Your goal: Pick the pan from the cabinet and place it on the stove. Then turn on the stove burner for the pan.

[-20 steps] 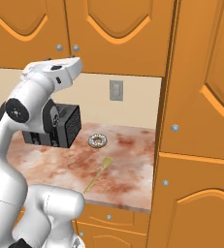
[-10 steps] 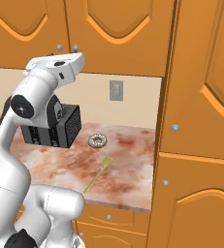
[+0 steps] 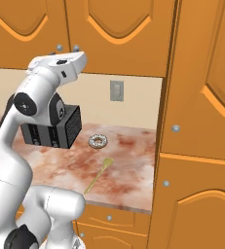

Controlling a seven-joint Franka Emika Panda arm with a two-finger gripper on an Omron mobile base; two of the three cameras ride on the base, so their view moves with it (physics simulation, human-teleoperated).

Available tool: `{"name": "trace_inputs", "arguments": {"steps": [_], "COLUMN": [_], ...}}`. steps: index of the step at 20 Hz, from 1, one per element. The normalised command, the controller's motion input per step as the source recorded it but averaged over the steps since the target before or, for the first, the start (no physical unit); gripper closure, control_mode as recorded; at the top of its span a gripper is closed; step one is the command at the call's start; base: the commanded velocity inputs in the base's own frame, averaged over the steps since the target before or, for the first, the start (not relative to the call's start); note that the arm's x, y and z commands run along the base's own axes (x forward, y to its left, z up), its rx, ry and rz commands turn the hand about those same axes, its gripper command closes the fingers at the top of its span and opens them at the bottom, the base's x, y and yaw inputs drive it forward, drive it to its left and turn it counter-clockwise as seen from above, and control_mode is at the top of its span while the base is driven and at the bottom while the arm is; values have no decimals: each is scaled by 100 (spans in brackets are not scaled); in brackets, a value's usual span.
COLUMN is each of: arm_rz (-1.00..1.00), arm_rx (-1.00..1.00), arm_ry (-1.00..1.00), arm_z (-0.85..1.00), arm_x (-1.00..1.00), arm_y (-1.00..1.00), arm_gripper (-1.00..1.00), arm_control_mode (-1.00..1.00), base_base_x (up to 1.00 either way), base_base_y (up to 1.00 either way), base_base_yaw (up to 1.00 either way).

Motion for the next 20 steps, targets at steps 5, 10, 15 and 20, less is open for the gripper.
{"name": "trace_inputs", "arguments": {"steps": [5, 10, 15, 20], "arm_rz": [0, 0, 0, 0], "arm_rx": [0, 0, 0, 0], "arm_ry": [2, 1, 0, 0], "arm_z": [-1, -8, -14, -11], "arm_x": [14, 16, 21, 28], "arm_y": [0, 0, 0, 0], "arm_gripper": [-100, -100, -100, -100], "arm_control_mode": [-100, -100, -100, -100], "base_base_x": [0, 0, 0, 0], "base_base_y": [0, 0, 0, 0], "base_base_yaw": [0, 0, 0, 0]}}
